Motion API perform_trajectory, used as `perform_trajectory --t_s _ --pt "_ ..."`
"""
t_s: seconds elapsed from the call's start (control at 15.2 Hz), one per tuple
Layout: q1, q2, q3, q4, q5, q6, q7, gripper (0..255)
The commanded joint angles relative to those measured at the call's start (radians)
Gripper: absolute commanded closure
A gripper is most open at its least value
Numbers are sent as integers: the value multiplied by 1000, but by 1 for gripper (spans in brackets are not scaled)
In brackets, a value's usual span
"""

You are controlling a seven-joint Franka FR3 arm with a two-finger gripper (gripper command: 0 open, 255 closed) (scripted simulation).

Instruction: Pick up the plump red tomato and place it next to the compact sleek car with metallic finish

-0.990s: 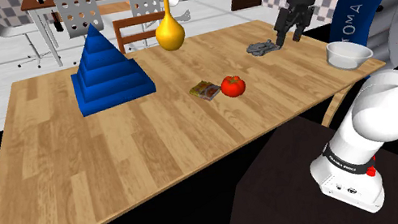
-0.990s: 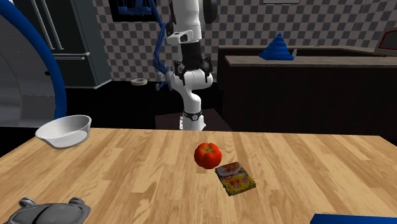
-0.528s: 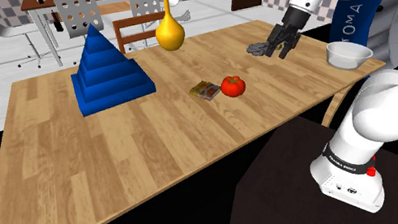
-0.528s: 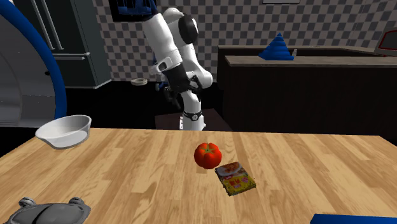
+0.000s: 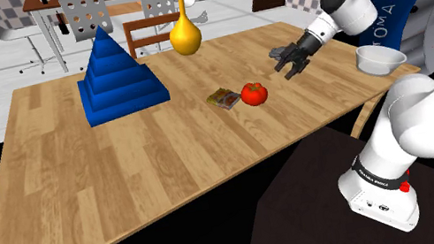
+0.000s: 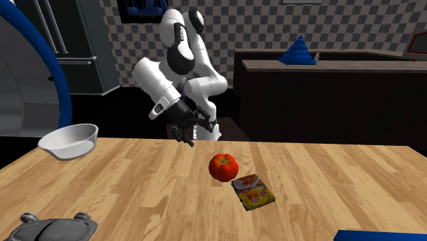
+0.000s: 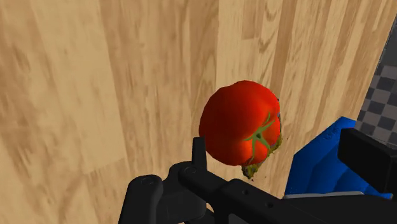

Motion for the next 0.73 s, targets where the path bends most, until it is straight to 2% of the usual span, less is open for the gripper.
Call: perform_trajectory --t_s 0.0,0.13,0.2,0.66 --pt "141 73 -156 21 142 53 -145 0" --pt "330 138 -352 61 296 64 -296 0" --pt "448 167 -473 86 376 57 -372 0" --pt "640 176 -597 85 456 130 -423 0"
